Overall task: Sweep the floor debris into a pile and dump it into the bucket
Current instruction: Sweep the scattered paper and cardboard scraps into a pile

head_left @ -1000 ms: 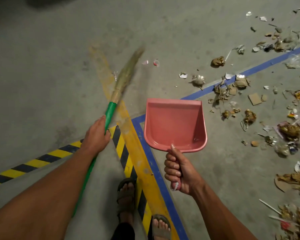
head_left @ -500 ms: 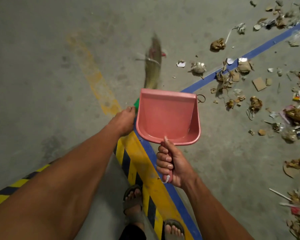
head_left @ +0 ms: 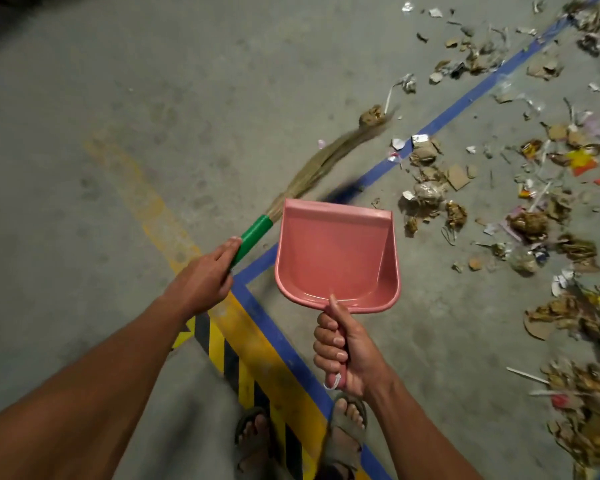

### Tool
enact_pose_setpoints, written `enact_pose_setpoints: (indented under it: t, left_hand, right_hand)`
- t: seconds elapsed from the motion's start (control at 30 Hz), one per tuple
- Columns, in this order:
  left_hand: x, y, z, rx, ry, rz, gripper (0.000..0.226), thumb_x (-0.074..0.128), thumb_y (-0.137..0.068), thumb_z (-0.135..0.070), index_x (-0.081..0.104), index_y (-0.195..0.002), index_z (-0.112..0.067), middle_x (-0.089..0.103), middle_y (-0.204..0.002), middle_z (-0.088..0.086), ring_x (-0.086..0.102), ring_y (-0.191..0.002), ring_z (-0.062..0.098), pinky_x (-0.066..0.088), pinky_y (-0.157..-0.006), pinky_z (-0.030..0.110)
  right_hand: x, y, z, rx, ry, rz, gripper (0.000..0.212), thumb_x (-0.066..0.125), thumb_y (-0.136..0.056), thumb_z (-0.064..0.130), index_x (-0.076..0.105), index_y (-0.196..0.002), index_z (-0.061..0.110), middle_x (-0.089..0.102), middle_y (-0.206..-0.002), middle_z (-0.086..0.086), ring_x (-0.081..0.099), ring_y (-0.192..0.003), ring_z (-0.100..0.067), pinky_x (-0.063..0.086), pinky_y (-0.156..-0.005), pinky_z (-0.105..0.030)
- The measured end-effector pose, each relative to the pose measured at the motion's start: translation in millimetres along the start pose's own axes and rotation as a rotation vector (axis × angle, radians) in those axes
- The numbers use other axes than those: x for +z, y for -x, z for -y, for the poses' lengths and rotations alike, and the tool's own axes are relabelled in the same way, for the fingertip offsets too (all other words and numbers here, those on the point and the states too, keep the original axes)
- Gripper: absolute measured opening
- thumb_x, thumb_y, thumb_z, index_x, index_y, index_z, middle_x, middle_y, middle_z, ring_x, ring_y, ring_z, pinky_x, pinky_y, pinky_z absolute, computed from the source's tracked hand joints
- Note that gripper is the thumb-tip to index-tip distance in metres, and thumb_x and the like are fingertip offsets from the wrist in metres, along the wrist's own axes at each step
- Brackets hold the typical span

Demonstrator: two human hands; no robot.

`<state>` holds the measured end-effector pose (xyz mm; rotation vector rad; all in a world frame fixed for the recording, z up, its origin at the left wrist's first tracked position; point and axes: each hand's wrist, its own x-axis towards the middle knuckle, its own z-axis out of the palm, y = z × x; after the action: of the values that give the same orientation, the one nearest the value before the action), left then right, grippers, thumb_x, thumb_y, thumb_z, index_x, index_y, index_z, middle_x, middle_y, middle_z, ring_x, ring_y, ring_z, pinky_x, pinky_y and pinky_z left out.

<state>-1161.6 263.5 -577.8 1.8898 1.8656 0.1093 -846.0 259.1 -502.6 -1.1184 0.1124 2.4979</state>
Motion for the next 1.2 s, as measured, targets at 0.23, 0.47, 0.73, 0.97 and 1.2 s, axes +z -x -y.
enact_pose_setpoints:
  t: [0.23, 0.47, 0.73, 0.97, 1.2]
  left_hand:
    - [28, -86, -49, -0.238, -0.014, 0.169, 0.046, 0.06, -0.09, -0.016, 0.049, -0.133, -0.004, 0.06, -0.131, 0.024, 0.061, -0.113, 0.046, 0.051, -0.094, 0.05]
    - [94, -115, -157, -0.011, -0.049, 0.357, 0.069, 0.058, -0.091, -0.013, 0.033, -0.155, -0.007, 0.048, -0.152, 0.017, 0.055, -0.128, 0.039, 0.047, -0.103, 0.042]
    - [79, -119, -218, 0.239, 0.002, 0.228, 0.075, 0.056, -0.099, -0.018, 0.019, -0.164, -0.018, 0.031, -0.167, 0.004, 0.056, -0.128, 0.028, 0.049, -0.103, 0.037]
    - [8, -150, -168, 0.01, -0.015, -0.017, 0.069, 0.062, -0.091, -0.009, 0.038, -0.155, -0.002, 0.049, -0.152, 0.021, 0.06, -0.123, 0.043, 0.049, -0.102, 0.046]
    - [-9, -193, -116, -0.502, -0.04, -0.068, 0.051, 0.06, -0.091, -0.014, 0.046, -0.137, 0.003, 0.051, -0.133, 0.029, 0.054, -0.118, 0.049, 0.047, -0.099, 0.051]
  right_hand:
    - [-50, 3, 31, -0.018, -0.005, 0.034, 0.046, 0.055, -0.104, 0.049, 0.042, -0.072, 0.02, 0.027, -0.049, 0.008, 0.025, -0.032, -0.003, 0.014, -0.034, -0.019]
    - [-126, 43, 66, -0.075, -0.081, -0.016, 0.046, 0.058, -0.104, 0.048, 0.042, -0.071, 0.019, 0.028, -0.049, 0.007, 0.027, -0.033, -0.004, 0.018, -0.033, -0.019]
    - [-156, 98, 97, -0.143, -0.126, -0.054, 0.046, 0.063, -0.103, 0.046, 0.042, -0.073, 0.018, 0.027, -0.051, 0.006, 0.027, -0.033, -0.004, 0.017, -0.034, -0.021]
    - [-113, 83, 130, -0.158, -0.086, 0.017, 0.046, 0.055, -0.105, 0.047, 0.043, -0.071, 0.019, 0.025, -0.05, 0.007, 0.026, -0.033, -0.003, 0.018, -0.033, -0.02]
    - [-87, 32, 147, -0.099, -0.007, 0.108, 0.046, 0.054, -0.104, 0.05, 0.042, -0.07, 0.02, 0.027, -0.049, 0.008, 0.024, -0.033, -0.003, 0.015, -0.034, -0.019]
